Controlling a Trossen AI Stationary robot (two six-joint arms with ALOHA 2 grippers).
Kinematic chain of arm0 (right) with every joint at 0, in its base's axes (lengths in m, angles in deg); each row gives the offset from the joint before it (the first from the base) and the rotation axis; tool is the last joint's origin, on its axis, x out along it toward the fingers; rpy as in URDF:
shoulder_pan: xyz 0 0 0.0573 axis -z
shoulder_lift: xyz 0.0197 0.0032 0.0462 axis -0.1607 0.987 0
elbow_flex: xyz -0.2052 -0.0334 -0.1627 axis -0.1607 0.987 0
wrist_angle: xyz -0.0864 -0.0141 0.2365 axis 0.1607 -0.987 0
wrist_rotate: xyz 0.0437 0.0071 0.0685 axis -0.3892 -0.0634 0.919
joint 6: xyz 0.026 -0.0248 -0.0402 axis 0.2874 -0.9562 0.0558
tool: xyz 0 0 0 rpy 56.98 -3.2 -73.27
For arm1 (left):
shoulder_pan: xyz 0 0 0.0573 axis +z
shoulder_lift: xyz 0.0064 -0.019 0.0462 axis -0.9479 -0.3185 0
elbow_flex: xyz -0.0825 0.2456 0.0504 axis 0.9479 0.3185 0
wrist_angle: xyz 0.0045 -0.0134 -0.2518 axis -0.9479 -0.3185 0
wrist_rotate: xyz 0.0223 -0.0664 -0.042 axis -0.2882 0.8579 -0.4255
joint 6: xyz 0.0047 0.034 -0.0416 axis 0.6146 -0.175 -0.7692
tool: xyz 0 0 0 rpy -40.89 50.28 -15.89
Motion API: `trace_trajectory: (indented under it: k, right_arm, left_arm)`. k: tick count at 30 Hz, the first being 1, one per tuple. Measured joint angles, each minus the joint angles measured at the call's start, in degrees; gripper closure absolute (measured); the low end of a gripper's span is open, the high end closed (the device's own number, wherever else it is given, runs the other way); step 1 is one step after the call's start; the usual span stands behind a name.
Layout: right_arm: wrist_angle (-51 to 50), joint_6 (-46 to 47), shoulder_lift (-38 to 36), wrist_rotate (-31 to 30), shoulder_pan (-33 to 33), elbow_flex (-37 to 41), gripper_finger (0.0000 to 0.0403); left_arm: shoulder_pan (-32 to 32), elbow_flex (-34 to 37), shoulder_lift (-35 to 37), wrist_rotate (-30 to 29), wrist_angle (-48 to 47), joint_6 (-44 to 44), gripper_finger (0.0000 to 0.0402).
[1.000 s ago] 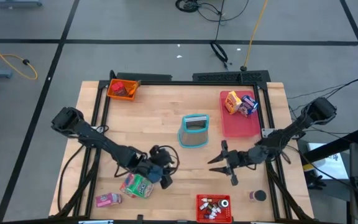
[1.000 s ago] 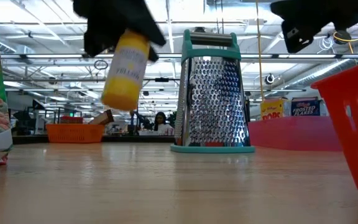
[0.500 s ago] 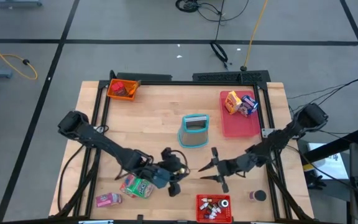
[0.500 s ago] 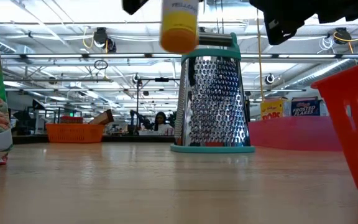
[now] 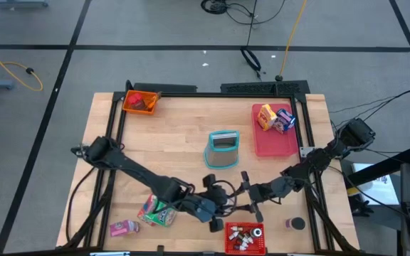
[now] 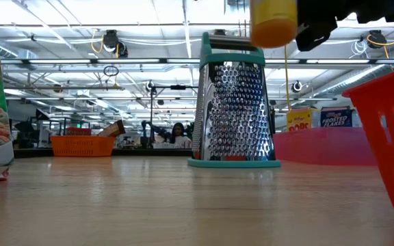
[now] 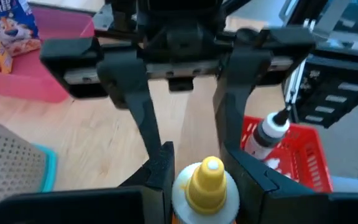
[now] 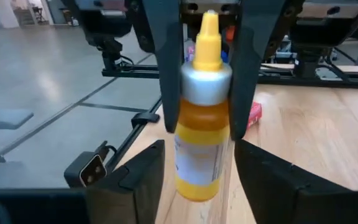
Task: Pick & Place Kitchen Items
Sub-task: Put the big yellow food coloring bottle into the red bin
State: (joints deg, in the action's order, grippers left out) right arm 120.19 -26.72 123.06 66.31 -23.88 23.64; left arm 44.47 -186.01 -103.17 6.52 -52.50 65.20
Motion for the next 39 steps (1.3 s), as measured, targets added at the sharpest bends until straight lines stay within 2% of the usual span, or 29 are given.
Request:
trace_trajectory:
  k: [7,14,20,25,30,34,39]
  right_arm:
    - [0.5,0.4,0.0,-0.7,0.0,0.0,0.0182]
    - [4.5,0.2,2.2,-0.7,0.2,0.0,0.0185]
    - [7.3,-0.7,3.1,-0.3,0.5,0.0,0.0214]
    - [7.7,-0.8,3.1,1.8,0.5,0.0,0.0265]
    - [6.6,-0.8,3.2,2.1,0.5,0.0,0.031]
    - [6.3,-0.4,3.1,2.3,0.4,0.0,0.0317]
    - [6.3,1.6,3.1,6.0,0.1,0.0,0.0317]
  left_arm:
    - [0.5,0.0,0.1,-0.2,2.5,1.2,0.0303]
    - [0.8,0.0,0.1,-0.6,5.3,3.1,0.0303]
    - [0.9,0.0,-0.6,-0.7,8.0,4.7,0.0303]
    - [1.2,0.0,-1.2,-0.4,7.5,4.8,0.0303]
    - [1.2,0.0,-1.4,-0.1,6.4,4.0,0.0262]
    - [1.2,0.0,-1.4,-0.2,6.2,3.9,0.0231]
    - [1.1,0.0,-1.4,-0.2,4.8,4.5,0.0221]
